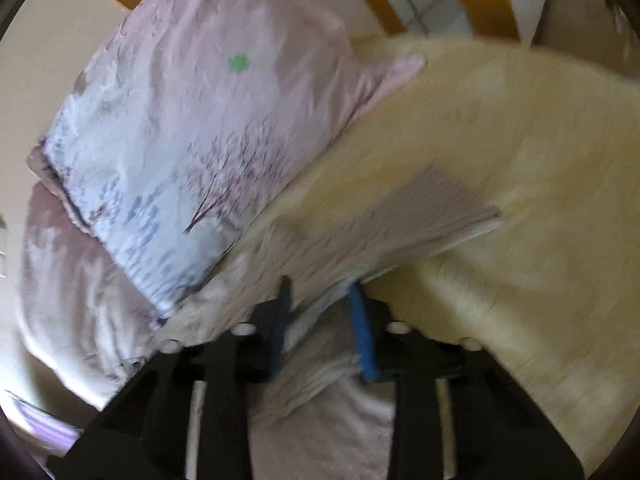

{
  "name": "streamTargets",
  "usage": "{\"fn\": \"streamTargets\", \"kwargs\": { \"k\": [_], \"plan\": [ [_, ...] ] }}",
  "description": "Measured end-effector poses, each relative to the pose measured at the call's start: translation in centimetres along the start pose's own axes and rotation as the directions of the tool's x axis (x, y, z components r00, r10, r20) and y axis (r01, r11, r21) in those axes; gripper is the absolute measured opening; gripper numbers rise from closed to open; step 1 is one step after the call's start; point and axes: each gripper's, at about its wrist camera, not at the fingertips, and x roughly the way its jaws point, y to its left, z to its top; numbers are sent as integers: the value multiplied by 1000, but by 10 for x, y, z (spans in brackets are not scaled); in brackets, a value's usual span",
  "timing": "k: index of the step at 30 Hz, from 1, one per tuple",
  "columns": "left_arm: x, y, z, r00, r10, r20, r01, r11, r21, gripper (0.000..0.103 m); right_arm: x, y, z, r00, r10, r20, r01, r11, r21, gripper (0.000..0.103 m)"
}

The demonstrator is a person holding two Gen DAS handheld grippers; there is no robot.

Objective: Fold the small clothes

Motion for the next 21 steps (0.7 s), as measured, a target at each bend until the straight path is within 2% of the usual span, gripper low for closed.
{"fn": "streamTargets", "kwargs": {
  "k": [2, 4, 6, 8, 9, 10, 12, 13, 14, 16, 17, 18, 19, 21],
  "plan": [
    [-2, 8, 1, 1000, -24, 0, 24, 999, -37, 101, -5, 17, 2, 999, 7, 31, -5, 998, -62, 12],
    [-5, 16, 2, 999, -43, 9, 44, 996, -73, 101, -13, 36, 2, 998, 37, 51, -29, 990, -136, 11],
    [-9, 19, 2, 998, -51, 25, 53, 995, -89, 101, -23, 74, -10, 991, 125, 40, -112, 965, -237, 10],
    [-13, 22, 2, 997, -65, 43, 70, 992, -105, 100, -31, 114, -32, 973, 230, -27, -226, 915, -334, 11],
    [-14, 22, 2, 996, -74, 49, 79, 991, -113, 100, -30, 140, -50, 954, 280, -108, -300, 870, -392, 11],
    [-16, 23, 1, 995, -84, 52, 90, 988, -123, 100, -28, 155, -64, 940, 295, -170, -340, 837, -427, 13],
    [-15, 25, 2, 994, -97, 43, 102, 985, -139, 100, -14, 192, -108, 894, 285, -347, -433, 749, -501, 32],
    [-14, 26, 2, 995, -96, 35, 100, 984, -148, 100, -7, 202, -125, 873, 259, -414, -459, 724, -514, 47],
    [-12, 28, 1, 995, -95, 26, 98, 983, -157, 100, -2, 205, -138, 855, 242, -460, -478, 713, -513, 54],
    [-6, 33, 0, 995, -97, 0, 95, 978, -183, 99, 1, 197, -146, 838, 248, -487, -493, 727, -479, 56],
    [-2, 35, 0, 994, -105, -16, 100, 975, -200, 94, 0, 186, -142, 836, 255, -486, -487, 752, -443, 61],
    [2, 37, -1, 993, -113, -27, 105, 971, -213, 92, 0, 175, -135, 841, 260, -475, -471, 784, -404, 62],
    [8, 40, -1, 991, -128, -46, 114, 964, -240, 88, -1, 154, -122, 854, 263, -448, -436, 831, -345, 62],
    [16, 45, -2, 986, -146, -75, 120, 952, -281, 82, -4, 125, -107, 879, 255, -403, -373, 894, -249, 62]
  ]
}}
